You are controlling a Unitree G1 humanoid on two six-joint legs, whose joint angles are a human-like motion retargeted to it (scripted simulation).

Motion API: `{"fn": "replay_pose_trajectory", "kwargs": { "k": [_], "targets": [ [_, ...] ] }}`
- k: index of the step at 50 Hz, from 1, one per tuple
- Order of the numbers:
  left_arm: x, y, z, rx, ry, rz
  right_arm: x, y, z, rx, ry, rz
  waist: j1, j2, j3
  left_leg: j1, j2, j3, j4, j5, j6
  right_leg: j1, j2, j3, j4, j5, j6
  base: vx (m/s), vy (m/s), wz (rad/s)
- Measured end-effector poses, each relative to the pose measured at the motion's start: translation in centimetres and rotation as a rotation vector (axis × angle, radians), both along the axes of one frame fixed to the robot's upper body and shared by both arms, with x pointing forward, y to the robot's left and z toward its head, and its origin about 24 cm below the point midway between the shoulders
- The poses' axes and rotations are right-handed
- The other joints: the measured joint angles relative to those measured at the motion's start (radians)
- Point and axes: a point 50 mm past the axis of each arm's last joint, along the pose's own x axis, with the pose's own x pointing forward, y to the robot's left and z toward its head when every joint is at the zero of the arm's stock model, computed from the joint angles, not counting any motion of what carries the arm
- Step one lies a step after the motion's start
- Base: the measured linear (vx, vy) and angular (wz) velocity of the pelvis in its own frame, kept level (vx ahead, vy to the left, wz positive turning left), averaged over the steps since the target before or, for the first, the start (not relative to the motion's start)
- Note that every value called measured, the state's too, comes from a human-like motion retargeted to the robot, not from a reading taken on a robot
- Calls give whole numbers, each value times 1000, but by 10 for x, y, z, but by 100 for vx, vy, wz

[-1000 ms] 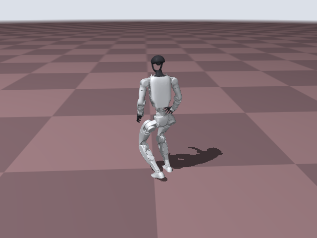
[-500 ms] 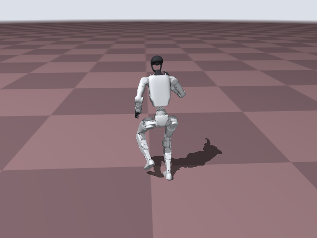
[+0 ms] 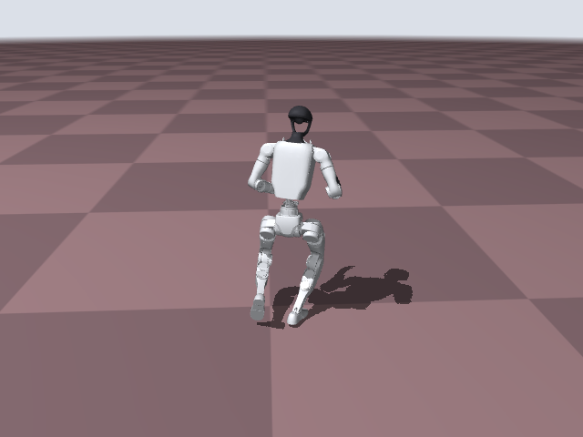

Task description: Run

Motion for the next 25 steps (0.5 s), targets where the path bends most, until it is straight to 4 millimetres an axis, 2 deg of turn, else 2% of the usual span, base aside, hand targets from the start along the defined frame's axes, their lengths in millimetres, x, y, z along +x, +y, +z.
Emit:
{"fn": "replay_pose_trajectory", "kwargs": {
  "k": [2, 3, 5, 7, 8, 10, 11, 12, 14, 17, 18, 20, 23, 25],
  "targets": [
    [-18, 18, -38, 55, 185, 61, 23, 10, 63, -28, -292, 18, 91, 8, 37, -105, 24, -74, 119, -69, 24, 65, 86, 33, -52, -96, -43, -2, -15, -153],
    [-31, 27, -53, 81, 259, 91, 26, 16, 91, -10, -422, 35, 129, 3, 42, -152, 13, -80, 121, -103, 36, 95, 109, 57, -87, -102, -33, 3, 0, -138],
    [-59, 47, -71, 130, 363, 138, 21, 28, 130, 61, -602, 96, 188, -29, 30, -212, -33, -39, 21, -150, 45, 161, 105, 90, -151, -25, 37, 9, 12, -129],
    [-82, 58, -77, 156, 421, 164, 11, 36, 140, 125, -649, 176, 222, -73, -2, -216, -120, 26, -190, -175, 17, 195, 58, 115, -156, 118, 134, 12, 19, -127],
    [-91, 62, -77, 157, 437, 178, 6, 40, 138, 140, -641, 214, 228, -100, -18, -209, -178, 51, -311, -169, -9, 201, 18, 125, -127, 191, 176, 10, 17, -113],
    [-100, 64, -74, 142, 445, 215, 1, 45, 126, 140, -583, 269, 215, -157, -44, -184, -300, 84, -522, -128, -55, 207, -86, 132, -18, 300, 219, 7, 14, -90],
    [-98, 63, -69, 134, 420, 235, 1, 47, 117, 128, -536, 284, 197, -182, -50, -160, -355, 88, -583, -127, -55, 205, -145, 136, 66, 338, 219, 6, 13, -76],
    [-93, 61, -63, 127, 384, 251, 1, 48, 106, 114, -483, 294, 180, -203, -55, -136, -405, 88, -624, -144, -46, 201, -199, 140, 154, 365, 214, 5, 13, -78],
    [-72, 52, -43, 121, 249, 258, 4, 49, 76, 74, -335, 279, 141, -224, -54, -87, -474, 71, -612, -273, 11, 176, -284, 156, 349, 366, 186, 5, 12, -81],
    [-23, 30, 6, 134, -50, 230, 9, 45, 11, -19, -22, 224, 69, -228, -26, 10, -533, 41, -573, -502, 105, 84, -336, 212, 560, 298, 151, 4, 11, -81],
    [-7, 21, 26, 125, -154, 214, 7, 43, -13, -45, 89, 211, 45, -217, -18, 53, -535, 30, -584, -547, 116, 39, -329, 225, 586, 270, 139, 4, 7, -99],
    [14, 4, 67, 64, -332, 164, -3, 38, -51, -61, 277, 205, -5, -179, -15, 154, -516, 9, -641, -572, 100, -48, -302, 219, 560, 222, 112, 7, 3, -118],
    [18, -11, 109, -43, -513, 58, -23, 30, -76, -18, 421, 209, -74, -107, -35, 301, -437, 12, -739, -424, -17, -119, -231, 140, 331, 177, 97, 11, -7, -149],
    [14, -18, 121, -77, -580, -21, -33, 25, -82, 13, 462, 205, -95, -64, -48, 360, -373, 21, -741, -269, -99, -124, -166, 78, 136, 182, 112, 7, -13, -194]
  ]
}}
